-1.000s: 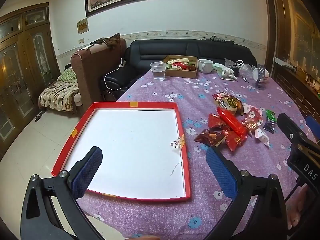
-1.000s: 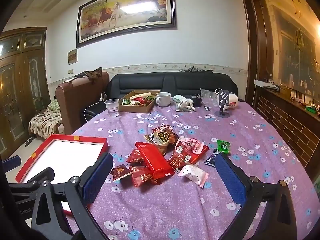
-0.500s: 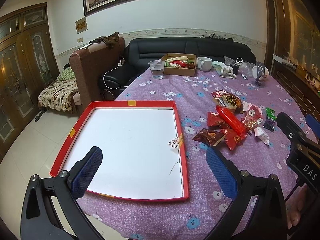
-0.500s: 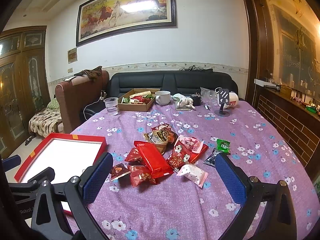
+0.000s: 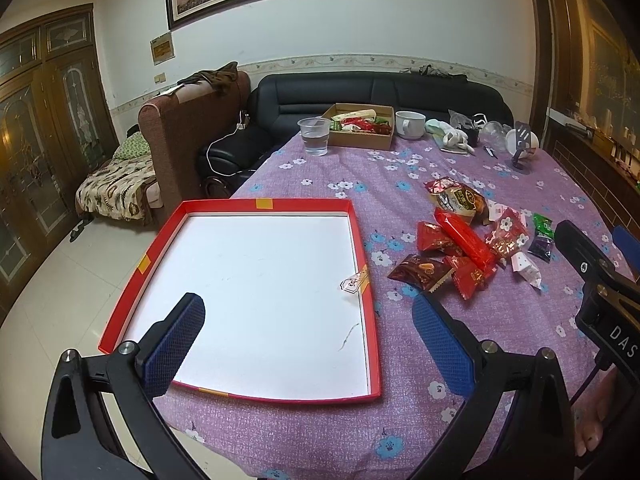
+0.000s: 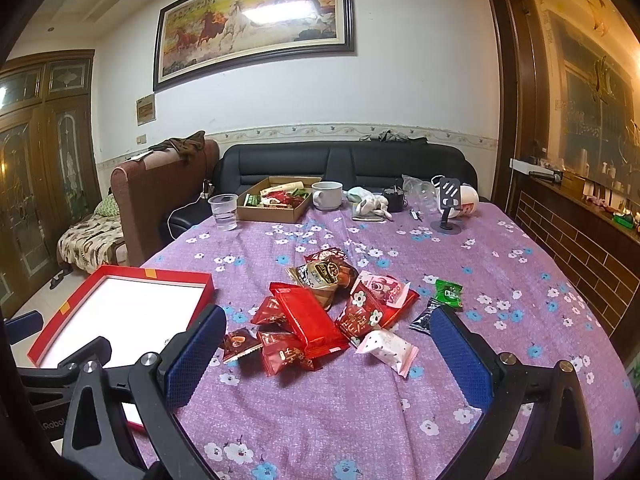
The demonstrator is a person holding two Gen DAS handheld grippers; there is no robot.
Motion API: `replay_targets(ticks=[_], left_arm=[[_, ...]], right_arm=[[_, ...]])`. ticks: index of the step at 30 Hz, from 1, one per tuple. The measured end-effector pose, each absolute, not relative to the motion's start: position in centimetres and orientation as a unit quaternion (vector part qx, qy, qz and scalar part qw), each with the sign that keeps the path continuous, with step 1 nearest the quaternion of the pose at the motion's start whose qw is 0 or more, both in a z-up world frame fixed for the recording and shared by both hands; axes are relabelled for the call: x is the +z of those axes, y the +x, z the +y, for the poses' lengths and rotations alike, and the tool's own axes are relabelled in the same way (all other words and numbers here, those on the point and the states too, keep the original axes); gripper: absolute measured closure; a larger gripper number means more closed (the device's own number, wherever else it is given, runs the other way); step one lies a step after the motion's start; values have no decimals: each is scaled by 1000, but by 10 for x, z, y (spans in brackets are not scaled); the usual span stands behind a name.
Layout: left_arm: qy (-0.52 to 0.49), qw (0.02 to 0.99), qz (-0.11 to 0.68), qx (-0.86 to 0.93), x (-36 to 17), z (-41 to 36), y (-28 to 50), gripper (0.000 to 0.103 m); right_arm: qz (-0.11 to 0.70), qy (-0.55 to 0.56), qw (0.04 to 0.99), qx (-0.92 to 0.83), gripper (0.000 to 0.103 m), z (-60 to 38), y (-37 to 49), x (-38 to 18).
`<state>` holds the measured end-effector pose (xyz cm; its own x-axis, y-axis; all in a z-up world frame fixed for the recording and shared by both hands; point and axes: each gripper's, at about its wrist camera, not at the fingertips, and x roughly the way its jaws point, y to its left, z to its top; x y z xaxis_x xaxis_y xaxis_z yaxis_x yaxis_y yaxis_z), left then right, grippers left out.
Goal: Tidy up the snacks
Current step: 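Move both tools toward the pile of snack packets, then grasp the pink-and-white packet with the right gripper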
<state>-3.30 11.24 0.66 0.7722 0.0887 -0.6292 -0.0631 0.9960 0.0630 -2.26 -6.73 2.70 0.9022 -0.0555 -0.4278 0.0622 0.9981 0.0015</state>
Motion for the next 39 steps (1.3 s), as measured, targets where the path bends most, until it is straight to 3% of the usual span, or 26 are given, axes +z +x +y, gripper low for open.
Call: replay_targets(ticks=[30,39], left_arm=[[21,933,356,45,-8,115,-22,0],[55,926,374,1,-12,62,15,0]], right_arm=[[234,-2,972,-34,0,-65,-16,23],[221,32,972,-76,0,-125,10,2]])
